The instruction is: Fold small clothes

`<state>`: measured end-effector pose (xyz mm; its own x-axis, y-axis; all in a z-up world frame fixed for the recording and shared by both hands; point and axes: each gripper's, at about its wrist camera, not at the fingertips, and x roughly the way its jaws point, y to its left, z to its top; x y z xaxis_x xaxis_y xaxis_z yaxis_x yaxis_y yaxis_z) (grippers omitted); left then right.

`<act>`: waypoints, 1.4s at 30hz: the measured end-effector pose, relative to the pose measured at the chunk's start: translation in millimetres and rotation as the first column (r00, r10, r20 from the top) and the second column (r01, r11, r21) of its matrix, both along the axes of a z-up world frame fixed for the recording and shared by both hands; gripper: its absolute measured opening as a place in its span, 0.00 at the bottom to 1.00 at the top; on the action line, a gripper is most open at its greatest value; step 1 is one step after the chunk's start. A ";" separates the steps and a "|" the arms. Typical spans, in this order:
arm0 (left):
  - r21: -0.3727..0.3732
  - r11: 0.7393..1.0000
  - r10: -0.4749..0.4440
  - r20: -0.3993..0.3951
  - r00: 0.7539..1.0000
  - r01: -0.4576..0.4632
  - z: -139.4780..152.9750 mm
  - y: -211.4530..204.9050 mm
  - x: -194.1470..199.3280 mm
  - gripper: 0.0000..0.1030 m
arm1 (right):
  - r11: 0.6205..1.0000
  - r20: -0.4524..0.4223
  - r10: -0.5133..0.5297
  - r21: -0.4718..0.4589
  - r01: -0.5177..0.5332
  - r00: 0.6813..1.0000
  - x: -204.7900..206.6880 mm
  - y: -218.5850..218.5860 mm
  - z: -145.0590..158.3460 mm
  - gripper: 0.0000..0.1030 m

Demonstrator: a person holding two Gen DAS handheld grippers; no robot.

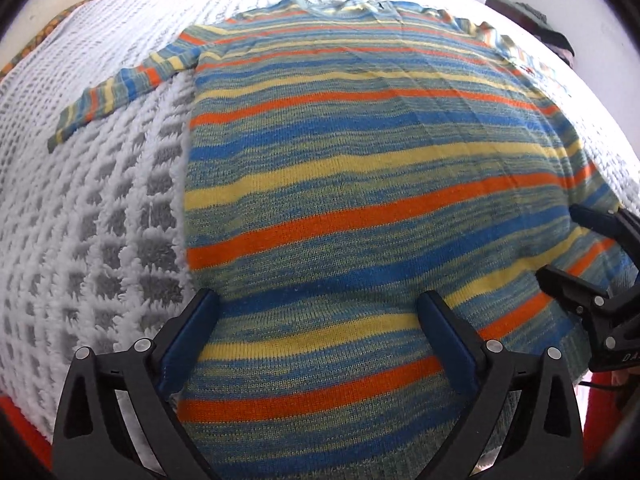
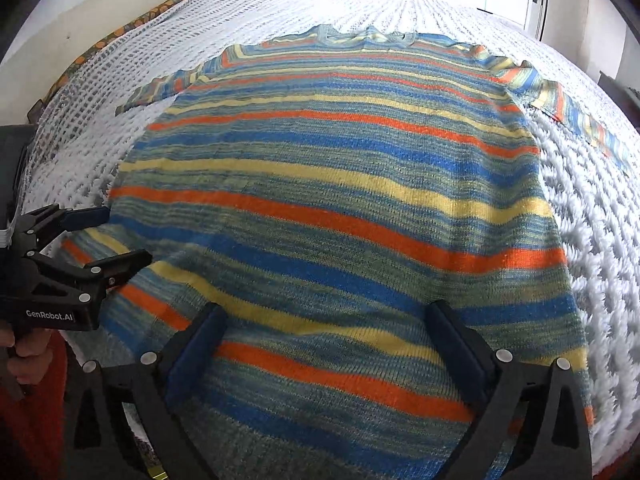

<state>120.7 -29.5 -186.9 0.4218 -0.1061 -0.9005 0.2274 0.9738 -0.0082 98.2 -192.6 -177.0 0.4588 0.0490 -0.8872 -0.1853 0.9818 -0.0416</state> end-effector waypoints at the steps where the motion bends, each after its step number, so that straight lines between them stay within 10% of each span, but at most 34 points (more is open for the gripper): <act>1: 0.000 1.000 0.001 -0.001 1.000 -0.001 0.0 -0.1 0.2 0.97 | 1.000 0.000 0.003 -0.005 -0.003 1.000 0.3 1.2 -0.4 0.98; 42: 0.007 1.000 -0.002 -0.001 1.000 0.002 -0.9 -1.0 0.0 0.97 | 1.000 0.003 0.010 -0.027 -0.009 1.000 -0.1 2.7 -1.1 1.00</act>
<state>120.6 -30.5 -187.8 0.4209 -0.1005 -0.9015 0.2291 0.9734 -0.0015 98.1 -189.8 -178.2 0.4616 0.0298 -0.8866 -0.1944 0.9785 -0.0684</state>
